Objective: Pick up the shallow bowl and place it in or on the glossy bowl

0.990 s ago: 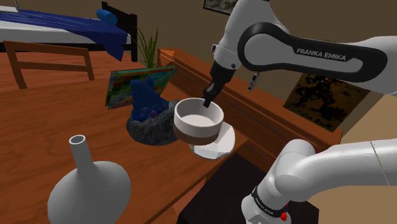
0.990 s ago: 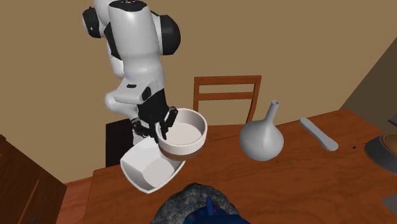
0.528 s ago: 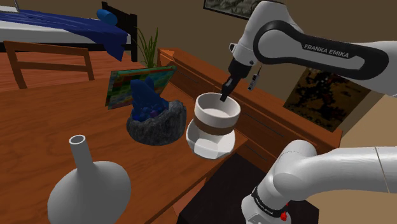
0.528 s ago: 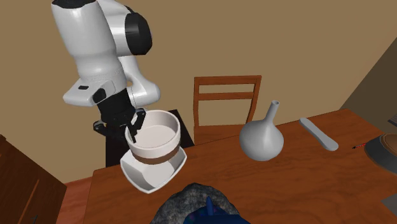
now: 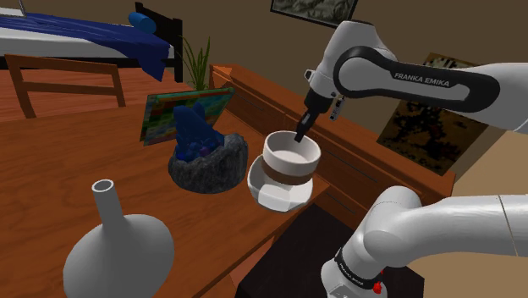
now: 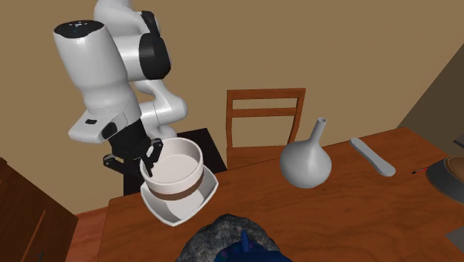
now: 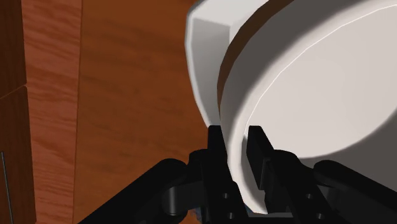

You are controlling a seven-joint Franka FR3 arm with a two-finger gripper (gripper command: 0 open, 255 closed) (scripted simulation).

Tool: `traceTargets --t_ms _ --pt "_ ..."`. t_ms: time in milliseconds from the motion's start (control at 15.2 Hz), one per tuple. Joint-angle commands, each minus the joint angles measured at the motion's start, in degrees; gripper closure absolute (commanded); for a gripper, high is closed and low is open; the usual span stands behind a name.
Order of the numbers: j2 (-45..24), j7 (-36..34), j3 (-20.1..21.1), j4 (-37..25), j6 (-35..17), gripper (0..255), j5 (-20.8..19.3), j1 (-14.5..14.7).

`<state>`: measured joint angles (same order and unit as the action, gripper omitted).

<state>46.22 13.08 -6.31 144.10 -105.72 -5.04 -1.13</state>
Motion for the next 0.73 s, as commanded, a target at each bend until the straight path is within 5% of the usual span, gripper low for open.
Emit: traceTargets --t_ms 0,660 --pt "1.16 -0.29 -0.29 1.71 -1.56 255 -0.20 -0.48" --pt "1.09 -0.80 -1.38 9.43 -9.35 255 -1.28 -0.22"
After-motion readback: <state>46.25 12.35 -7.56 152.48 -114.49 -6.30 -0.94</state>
